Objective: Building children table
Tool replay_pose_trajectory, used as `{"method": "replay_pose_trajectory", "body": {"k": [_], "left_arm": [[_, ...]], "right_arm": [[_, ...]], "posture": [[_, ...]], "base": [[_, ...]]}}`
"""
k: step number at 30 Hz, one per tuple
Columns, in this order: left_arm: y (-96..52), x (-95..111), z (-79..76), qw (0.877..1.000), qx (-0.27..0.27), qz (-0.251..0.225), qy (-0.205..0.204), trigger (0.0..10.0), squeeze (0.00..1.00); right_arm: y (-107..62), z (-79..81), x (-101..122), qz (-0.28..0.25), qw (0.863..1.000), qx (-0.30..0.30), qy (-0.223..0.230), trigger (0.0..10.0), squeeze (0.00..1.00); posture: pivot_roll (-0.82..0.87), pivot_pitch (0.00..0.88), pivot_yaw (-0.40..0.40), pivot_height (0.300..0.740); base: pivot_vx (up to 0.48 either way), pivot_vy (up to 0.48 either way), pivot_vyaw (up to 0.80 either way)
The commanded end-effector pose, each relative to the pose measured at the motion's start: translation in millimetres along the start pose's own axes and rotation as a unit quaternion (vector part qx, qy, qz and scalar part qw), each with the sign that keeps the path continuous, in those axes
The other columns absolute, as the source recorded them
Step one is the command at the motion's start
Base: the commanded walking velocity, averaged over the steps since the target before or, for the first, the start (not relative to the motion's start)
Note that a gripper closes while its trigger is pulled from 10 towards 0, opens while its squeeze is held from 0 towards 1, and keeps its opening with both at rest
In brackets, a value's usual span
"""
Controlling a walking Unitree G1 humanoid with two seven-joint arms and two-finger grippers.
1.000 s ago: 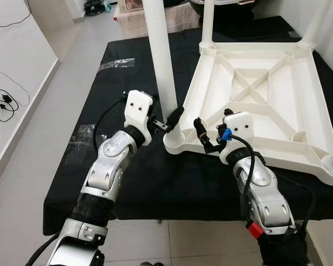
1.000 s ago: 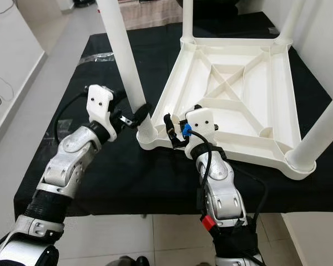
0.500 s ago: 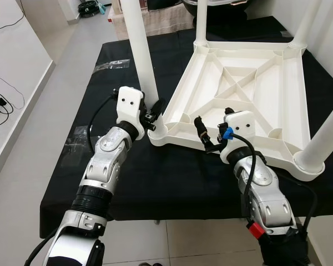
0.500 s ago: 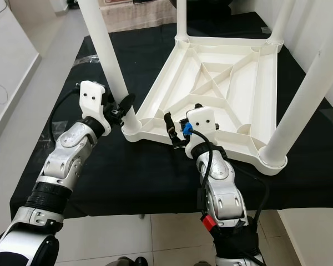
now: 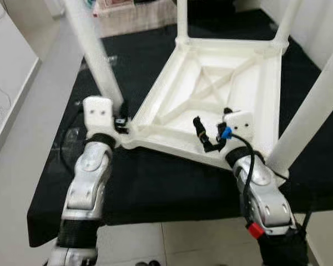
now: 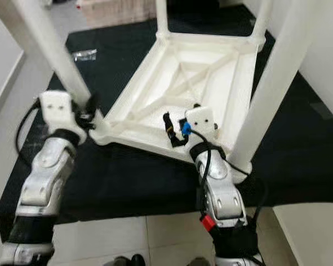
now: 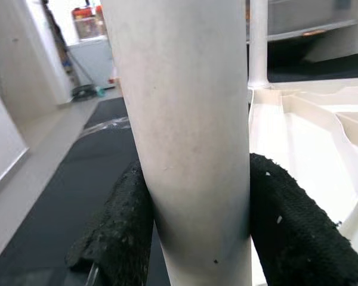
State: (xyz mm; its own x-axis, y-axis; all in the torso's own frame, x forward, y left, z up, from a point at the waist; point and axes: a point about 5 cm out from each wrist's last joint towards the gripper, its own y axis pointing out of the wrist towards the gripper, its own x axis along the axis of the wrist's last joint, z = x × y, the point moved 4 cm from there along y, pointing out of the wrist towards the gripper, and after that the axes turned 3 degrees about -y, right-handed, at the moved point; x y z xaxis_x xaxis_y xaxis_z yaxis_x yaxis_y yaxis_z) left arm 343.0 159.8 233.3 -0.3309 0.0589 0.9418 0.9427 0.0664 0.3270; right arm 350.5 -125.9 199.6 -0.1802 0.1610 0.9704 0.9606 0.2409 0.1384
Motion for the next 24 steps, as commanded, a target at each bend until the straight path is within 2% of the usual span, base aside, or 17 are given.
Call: {"method": "replay_pose_trajectory", "body": {"k": [1,2,8,17,23,24], "left_arm": [[-16.2,9.8,18.0,0.998,0.045,-0.011,0.033,0.0,0.00],[-24.1,10.0,17.8,0.998,0.047,-0.007,0.035,0.0,0.00],[-41.7,10.7,23.1,0.997,0.064,0.010,0.050,0.0,0.00],[-57.7,5.2,20.7,0.995,0.069,0.038,0.053,0.0,0.00],[-61.8,5.4,27.0,0.994,0.083,0.048,0.056,0.0,0.00],[-63.3,5.8,33.7,0.992,0.093,0.051,0.062,0.0,0.00]], "right_arm": [[1.0,9.3,-1.2,0.001,1.000,0.015,0.010,10.0,0.00],[1.5,10.2,-1.6,0.002,1.000,0.017,0.011,10.0,0.00],[2.7,12.9,-2.1,0.001,1.000,0.025,0.013,10.0,0.00],[2.4,19.0,-1.4,-0.001,0.999,0.043,0.018,10.0,0.00],[1.5,23.4,-0.4,-0.004,0.998,0.057,0.022,10.0,0.00],[1.2,25.7,0.3,-0.005,0.998,0.063,0.024,10.0,0.00]], "posture": [[-0.03,0.191,0.128,0.740],[-0.03,0.191,0.128,0.740],[-0.02,0.189,0.128,0.740],[-0.02,0.189,0.125,0.740],[-0.02,0.189,0.122,0.740],[-0.02,0.188,0.123,0.740]], "base": [[0.000,0.000,0.00],[0.000,0.000,0.00],[0.000,0.000,0.00],[0.000,0.000,0.00],[0.000,0.000,0.00],[0.000,0.000,0.00]]}}
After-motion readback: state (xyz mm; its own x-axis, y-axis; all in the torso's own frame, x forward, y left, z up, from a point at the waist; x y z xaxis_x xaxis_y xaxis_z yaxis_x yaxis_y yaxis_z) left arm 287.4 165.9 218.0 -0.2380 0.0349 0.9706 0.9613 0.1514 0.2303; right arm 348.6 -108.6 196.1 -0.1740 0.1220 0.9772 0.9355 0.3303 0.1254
